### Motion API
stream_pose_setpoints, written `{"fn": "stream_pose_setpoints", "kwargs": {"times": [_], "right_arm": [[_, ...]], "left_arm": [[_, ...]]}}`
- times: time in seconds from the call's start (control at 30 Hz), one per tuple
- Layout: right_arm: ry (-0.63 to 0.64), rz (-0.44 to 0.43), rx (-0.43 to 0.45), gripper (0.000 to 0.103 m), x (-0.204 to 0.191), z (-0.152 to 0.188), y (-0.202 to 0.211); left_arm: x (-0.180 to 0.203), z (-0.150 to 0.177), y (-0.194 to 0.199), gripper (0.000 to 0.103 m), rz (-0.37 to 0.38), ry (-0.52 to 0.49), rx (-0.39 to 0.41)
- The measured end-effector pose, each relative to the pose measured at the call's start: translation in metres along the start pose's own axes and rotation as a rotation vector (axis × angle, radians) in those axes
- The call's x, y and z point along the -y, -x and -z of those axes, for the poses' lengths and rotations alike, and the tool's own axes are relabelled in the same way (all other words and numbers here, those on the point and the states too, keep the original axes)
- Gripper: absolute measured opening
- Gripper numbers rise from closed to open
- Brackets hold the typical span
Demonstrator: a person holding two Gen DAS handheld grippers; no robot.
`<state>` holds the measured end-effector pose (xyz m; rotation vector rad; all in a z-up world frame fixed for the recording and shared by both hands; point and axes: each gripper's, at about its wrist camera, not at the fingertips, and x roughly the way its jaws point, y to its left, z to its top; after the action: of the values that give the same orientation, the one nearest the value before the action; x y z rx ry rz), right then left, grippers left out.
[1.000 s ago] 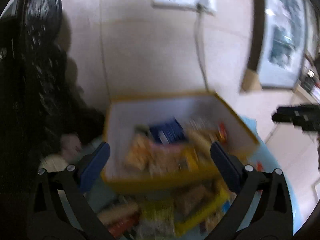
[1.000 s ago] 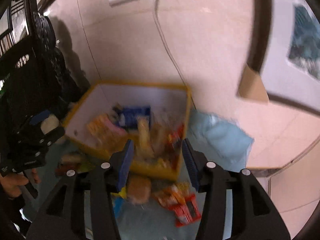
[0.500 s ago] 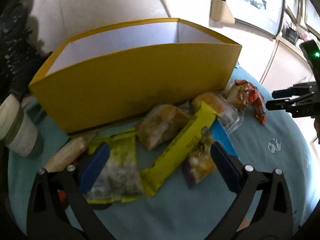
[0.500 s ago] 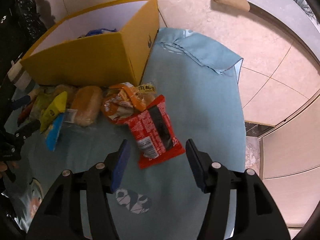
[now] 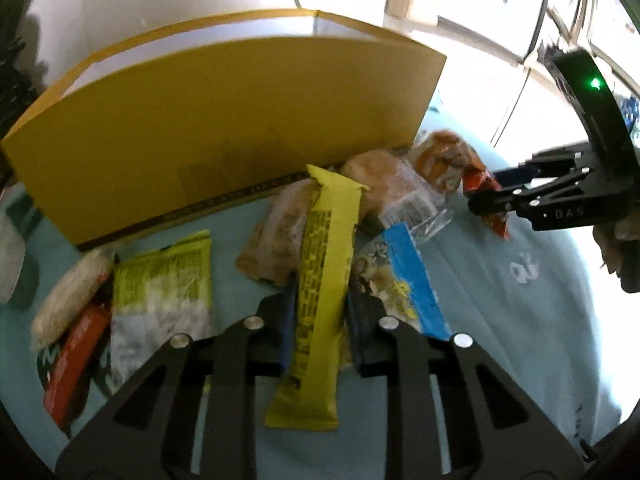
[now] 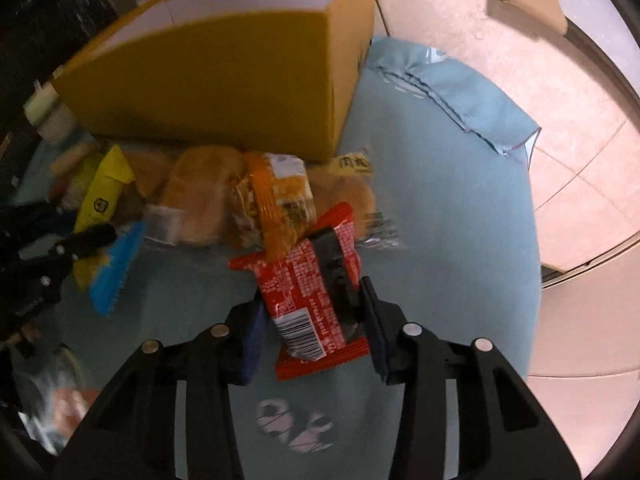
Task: Organize snacks
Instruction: 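Grasp the yellow bar with the left tool while the right grasps a red-black packet, then carry both snacks over the yellow box and release them inside, then grasp the green-white bag with the left tool while the right grasps an orange packet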
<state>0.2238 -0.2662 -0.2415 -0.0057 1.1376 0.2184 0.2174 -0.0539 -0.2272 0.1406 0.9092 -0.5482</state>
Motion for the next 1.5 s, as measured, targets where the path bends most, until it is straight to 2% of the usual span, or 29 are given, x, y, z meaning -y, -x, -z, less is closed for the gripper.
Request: {"fn": "stream_pose_setpoints", "kwargs": {"times": [0.13, 0.4, 0.7, 0.83, 1.07, 1.2, 1.3, 1.33, 1.37, 1.4, 1.47, 1.5], "right_arm": [[-0.060, -0.067, 0.046, 0.043, 0.001, 0.014, 0.021], [-0.102, -0.138, 0.118, 0.043, -0.012, 0.031, 0.062], [-0.080, -0.187, 0.244, 0.043, -0.023, 0.004, 0.129], [-0.059, -0.199, 0.316, 0.044, -0.030, -0.021, 0.164], [-0.004, -0.184, 0.437, 0.044, -0.037, -0.101, 0.211], [0.026, -0.168, 0.464, 0.044, -0.042, -0.148, 0.218], [0.016, -0.165, 0.475, 0.044, -0.044, -0.177, 0.209], [0.002, -0.162, 0.478, 0.044, -0.042, -0.185, 0.204], [-0.014, -0.136, 0.457, 0.050, -0.040, -0.197, 0.190], [-0.025, -0.113, 0.428, 0.062, -0.040, -0.203, 0.180], [-0.047, -0.039, 0.345, 0.064, -0.040, -0.206, 0.156], [-0.044, -0.042, 0.336, 0.064, -0.040, -0.202, 0.150]], "left_arm": [[-0.012, 0.009, 0.024, 0.020, 0.002, 0.091, 0.043], [0.003, 0.016, 0.072, 0.021, 0.010, 0.111, 0.127], [0.004, -0.008, 0.117, 0.021, -0.010, 0.123, 0.220], [-0.008, -0.045, 0.139, 0.021, -0.035, 0.155, 0.293], [-0.032, -0.135, 0.155, 0.021, -0.083, 0.134, 0.345], [-0.046, -0.183, 0.152, 0.021, -0.102, 0.109, 0.350], [-0.059, -0.213, 0.137, 0.021, -0.165, 0.098, 0.327], [-0.065, -0.219, 0.128, 0.037, -0.184, 0.116, 0.308], [-0.071, -0.223, 0.120, 0.062, -0.202, 0.141, 0.284], [-0.077, -0.224, 0.111, 0.100, -0.238, 0.173, 0.256], [-0.084, -0.218, 0.104, 0.101, -0.253, 0.191, 0.242], [-0.087, -0.211, 0.102, 0.101, -0.249, 0.195, 0.234]]}}
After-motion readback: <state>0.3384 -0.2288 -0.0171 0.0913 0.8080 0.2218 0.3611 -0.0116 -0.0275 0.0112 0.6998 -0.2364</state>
